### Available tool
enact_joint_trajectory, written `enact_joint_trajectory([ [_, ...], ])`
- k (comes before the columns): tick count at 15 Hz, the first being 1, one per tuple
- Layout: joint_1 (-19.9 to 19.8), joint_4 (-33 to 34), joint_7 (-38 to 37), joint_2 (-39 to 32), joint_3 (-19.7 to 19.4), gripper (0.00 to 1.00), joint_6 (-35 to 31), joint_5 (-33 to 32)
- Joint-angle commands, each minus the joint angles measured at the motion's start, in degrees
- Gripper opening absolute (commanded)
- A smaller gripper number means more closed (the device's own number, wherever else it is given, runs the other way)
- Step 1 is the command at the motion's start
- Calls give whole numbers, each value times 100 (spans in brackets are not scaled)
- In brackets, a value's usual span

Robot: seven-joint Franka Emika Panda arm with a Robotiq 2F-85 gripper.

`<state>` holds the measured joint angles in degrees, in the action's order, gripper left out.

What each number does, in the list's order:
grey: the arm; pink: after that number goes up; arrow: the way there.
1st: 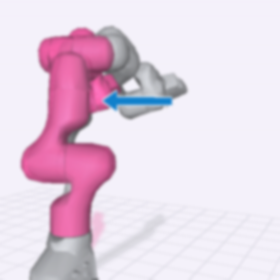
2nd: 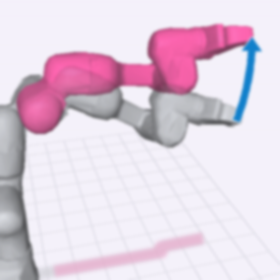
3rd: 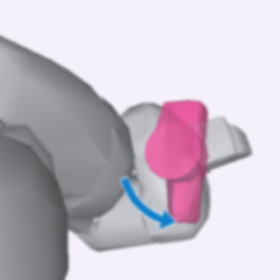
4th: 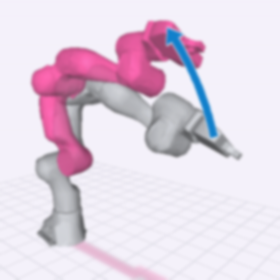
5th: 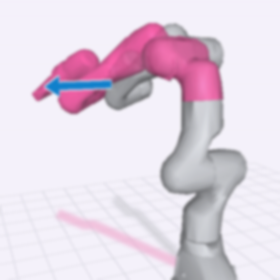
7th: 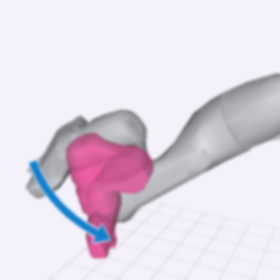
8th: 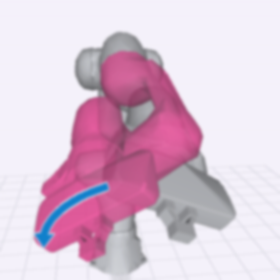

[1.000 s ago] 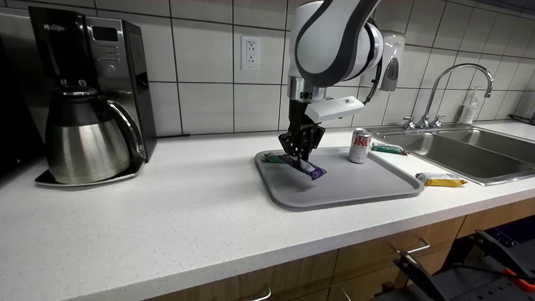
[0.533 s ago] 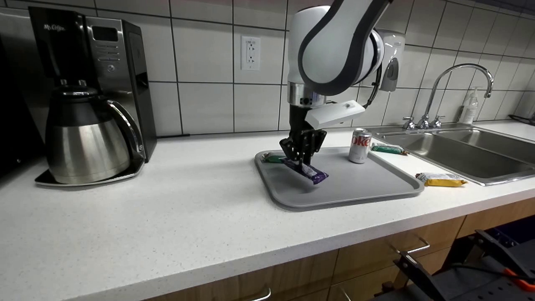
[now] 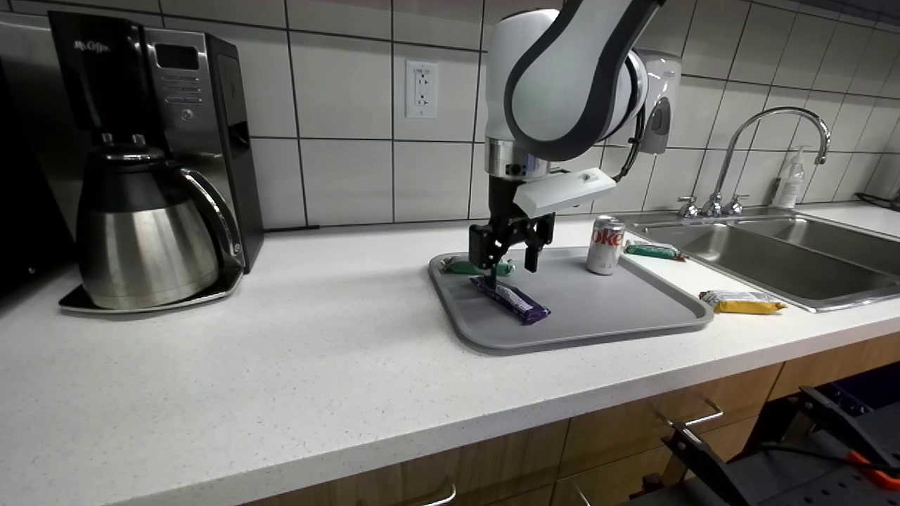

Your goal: Put the chocolate bars on the tray

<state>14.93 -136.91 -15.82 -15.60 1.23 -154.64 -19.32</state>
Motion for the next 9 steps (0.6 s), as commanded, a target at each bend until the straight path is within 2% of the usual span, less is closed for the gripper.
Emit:
enact_joint_trajectory([
  [1, 125, -119, -493, 359, -218, 100, 201, -321],
  [9, -265, -66, -383, 934, -220, 100, 695, -86],
])
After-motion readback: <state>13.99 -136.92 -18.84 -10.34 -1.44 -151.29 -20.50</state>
